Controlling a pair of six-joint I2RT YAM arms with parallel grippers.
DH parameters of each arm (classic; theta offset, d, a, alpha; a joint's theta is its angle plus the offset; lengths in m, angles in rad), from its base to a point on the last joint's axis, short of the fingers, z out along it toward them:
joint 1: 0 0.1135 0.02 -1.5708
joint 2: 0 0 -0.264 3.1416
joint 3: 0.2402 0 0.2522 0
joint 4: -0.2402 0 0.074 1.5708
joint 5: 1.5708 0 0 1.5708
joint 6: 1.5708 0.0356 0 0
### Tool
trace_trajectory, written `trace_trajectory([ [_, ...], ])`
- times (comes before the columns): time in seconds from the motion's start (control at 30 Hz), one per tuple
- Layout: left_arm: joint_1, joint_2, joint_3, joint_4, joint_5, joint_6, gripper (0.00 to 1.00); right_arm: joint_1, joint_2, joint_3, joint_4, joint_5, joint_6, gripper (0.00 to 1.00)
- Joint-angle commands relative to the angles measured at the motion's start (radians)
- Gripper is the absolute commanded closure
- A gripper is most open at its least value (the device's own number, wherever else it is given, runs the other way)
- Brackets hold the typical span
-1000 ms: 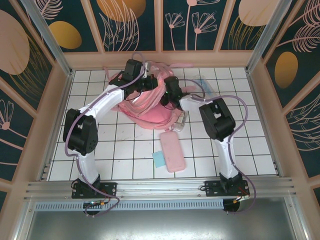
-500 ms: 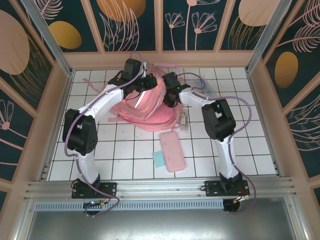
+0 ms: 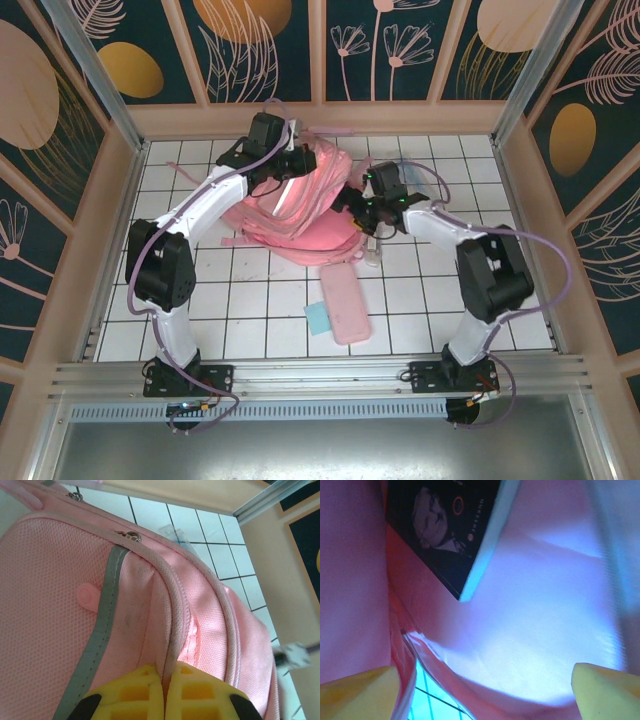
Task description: Pack the student bag
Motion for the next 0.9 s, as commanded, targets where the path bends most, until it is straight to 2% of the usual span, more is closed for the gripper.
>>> trace_trajectory([
  [0.0,0.012,-0.008,0.051,0.020,-0.021,0.057,1.00,-0.051,-0.128,-0.060,-0.045,0.048,-0.110,0.13],
  [0.17,0.012,-0.016,0.009,-0.013,0.010,0.055,1.00,-0.070,-0.146,-0.078,-0.075,0.115,-0.209,0.19],
  [0.2,0.012,-0.023,-0.007,-0.011,0.011,0.051,0.97,-0.071,-0.132,-0.077,-0.067,0.120,-0.222,0.20],
  [0.3,0.012,-0.061,-0.068,-0.012,-0.007,0.032,0.54,-0.074,-0.072,-0.071,-0.020,0.116,-0.258,0.27],
  [0.37,0.012,-0.104,-0.119,-0.012,-0.037,0.014,0.34,-0.076,-0.025,-0.061,0.006,0.137,-0.276,0.29],
  [0.47,0.013,-0.179,-0.200,-0.013,-0.107,-0.007,0.11,-0.082,0.025,-0.054,0.034,0.158,-0.284,0.32],
  [0.53,0.022,-0.241,-0.270,-0.009,-0.169,-0.034,0.08,-0.086,0.047,-0.061,0.066,0.127,-0.281,0.33],
  [0.57,0.033,-0.267,-0.318,-0.002,-0.198,-0.057,0.02,-0.087,0.055,-0.066,0.086,0.104,-0.280,0.33],
  [0.77,0.154,-0.389,-0.671,0.184,-0.216,-0.270,0.01,-0.084,0.089,-0.090,0.175,-0.004,-0.243,0.32],
  [0.87,0.166,-0.396,-0.765,0.232,-0.275,-0.314,0.01,-0.072,0.100,-0.100,0.216,-0.042,-0.213,0.38],
])
